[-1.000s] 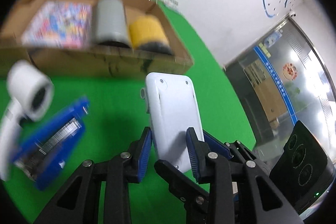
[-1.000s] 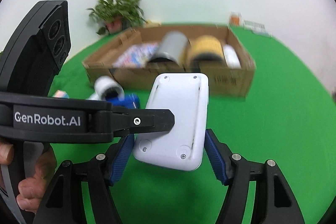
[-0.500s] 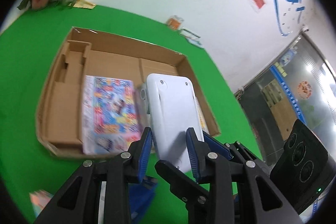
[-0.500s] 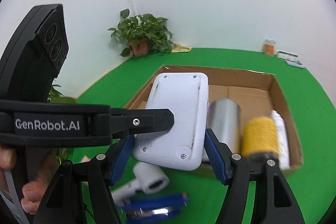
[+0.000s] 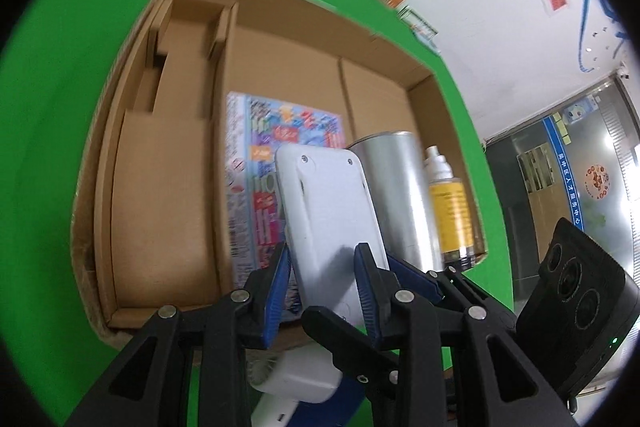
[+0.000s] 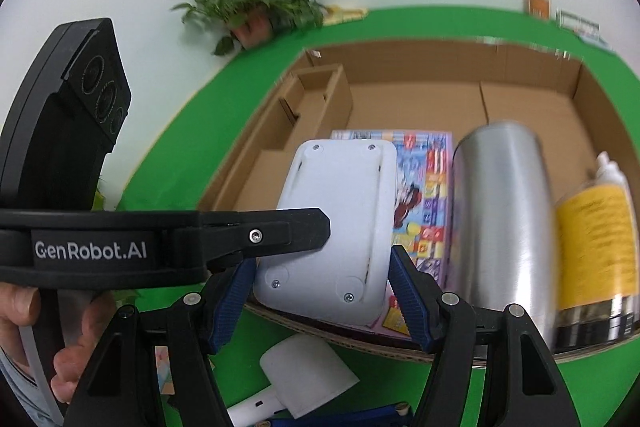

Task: Organize rigid objects
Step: 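Lower the white case into the cardboard box beside the board-game box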

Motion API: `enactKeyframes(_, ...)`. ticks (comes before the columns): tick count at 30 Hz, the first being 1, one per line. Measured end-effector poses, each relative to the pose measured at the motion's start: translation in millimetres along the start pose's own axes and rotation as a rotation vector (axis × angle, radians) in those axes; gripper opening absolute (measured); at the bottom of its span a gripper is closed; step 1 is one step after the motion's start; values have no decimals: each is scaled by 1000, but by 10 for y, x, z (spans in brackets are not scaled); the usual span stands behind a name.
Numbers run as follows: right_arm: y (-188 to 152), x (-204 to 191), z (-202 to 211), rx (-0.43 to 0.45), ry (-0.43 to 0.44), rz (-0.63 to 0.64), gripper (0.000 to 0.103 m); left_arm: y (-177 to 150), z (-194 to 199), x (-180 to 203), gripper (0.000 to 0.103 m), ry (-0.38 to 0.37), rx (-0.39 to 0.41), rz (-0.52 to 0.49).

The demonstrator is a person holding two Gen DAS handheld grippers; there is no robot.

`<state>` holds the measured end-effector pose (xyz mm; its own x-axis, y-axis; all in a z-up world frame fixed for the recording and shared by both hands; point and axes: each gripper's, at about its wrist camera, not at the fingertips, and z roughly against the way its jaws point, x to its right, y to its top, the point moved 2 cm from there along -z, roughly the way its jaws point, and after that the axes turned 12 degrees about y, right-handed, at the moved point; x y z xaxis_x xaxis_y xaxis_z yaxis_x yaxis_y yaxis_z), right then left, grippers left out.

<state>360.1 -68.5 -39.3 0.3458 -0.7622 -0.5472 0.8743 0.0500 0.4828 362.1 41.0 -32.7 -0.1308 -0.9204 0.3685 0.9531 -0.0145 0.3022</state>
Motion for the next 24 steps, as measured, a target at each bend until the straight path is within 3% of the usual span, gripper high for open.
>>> enactKeyframes(3,-133,69,-154,-53,42,-35,61,-8,-80,-121,30,30,-14,14)
enactKeyframes(10,-241,74,-296,-88,96,-20,66,-118,-76,-202,22,35,-10,16)
enactKeyframes(15,-251,112,-227,-83,100,-5,63,-166,-66,-165,21,69,-2,-3)
enactKeyframes(16,-244,106,-232,-83,90,5,59,-167,-59,-169,21,72,-1,-5)
enactKeyframes(24,-258,145,-194,-98,104,-7,58,-215,73,-144,21,112,47,-20)
